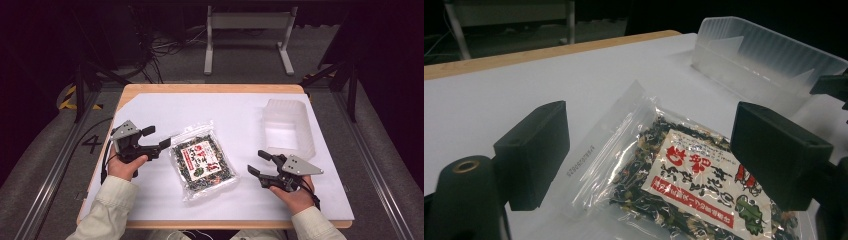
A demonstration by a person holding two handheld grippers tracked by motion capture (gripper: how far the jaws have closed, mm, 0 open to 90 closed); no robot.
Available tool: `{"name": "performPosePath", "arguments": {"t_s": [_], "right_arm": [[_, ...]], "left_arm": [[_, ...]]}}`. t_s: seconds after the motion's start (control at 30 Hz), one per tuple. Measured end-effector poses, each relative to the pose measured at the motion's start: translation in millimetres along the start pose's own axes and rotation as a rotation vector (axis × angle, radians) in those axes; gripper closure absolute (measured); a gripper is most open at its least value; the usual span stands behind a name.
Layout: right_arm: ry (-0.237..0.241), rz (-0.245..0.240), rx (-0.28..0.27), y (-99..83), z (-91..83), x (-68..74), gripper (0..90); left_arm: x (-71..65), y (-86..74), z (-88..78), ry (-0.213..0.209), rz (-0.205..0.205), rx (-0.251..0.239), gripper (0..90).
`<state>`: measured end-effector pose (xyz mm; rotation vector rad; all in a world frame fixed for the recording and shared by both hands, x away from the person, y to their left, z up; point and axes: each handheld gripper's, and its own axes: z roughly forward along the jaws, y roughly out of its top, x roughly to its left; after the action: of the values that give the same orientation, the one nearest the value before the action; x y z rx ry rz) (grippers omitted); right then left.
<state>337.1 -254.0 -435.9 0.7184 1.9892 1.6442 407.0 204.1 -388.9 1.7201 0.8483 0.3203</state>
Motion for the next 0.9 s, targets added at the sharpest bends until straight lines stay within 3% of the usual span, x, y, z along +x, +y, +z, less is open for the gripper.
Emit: {"name": "performPosePath", "arguments": {"t_s": [0.07,0.17,0.27,0.37,0.43,0.47,0.5,0.63,0.7,0.9], "right_arm": [[0.002,-0.001,-0.001,0.0,0.9,0.0,34.5],[0.004,-0.003,0.002,-0.3,1.1,0.7,34.5],[0.001,-0.005,0.0,0.0,0.1,0.3,34.5],[-0.003,-0.001,0.0,-0.5,-1.2,0.0,34.5],[-0.003,-0.001,0.002,-0.6,-1.7,0.0,34.5],[-0.001,0.005,0.004,-0.7,-2.8,0.3,37.0],[-0.001,0.014,0.009,-0.6,-3.4,0.8,37.4],[-0.001,0.017,0.009,-0.4,-4.2,1.7,37.5],[-0.002,0.015,0.009,0.0,-4.4,2.5,37.5],[0.002,0.004,0.014,0.4,-3.6,4.2,37.0]], "left_arm": [[1.9,0.9,0.8,-0.004,-0.007,-0.008,18.0],[9.3,0.0,8.8,-0.043,-0.059,-0.026,18.0],[13.8,-1.4,13.3,-0.047,-0.093,-0.02,17.8],[16.5,-2.6,16.0,-0.047,-0.104,-0.019,15.1],[15.5,-3.5,16.8,-0.061,-0.079,0.013,16.2],[14.6,-3.7,17.5,-0.056,-0.058,0.024,20.8],[14.4,-4.0,19.2,-0.047,-0.056,0.03,20.0],[23.7,-6.8,23.7,-0.005,-0.077,0.032,20.1],[30.7,-10.5,27.7,0.019,-0.083,0.059,20.3],[39.6,-18.3,35.1,0.05,-0.081,0.088,20.4]]}}
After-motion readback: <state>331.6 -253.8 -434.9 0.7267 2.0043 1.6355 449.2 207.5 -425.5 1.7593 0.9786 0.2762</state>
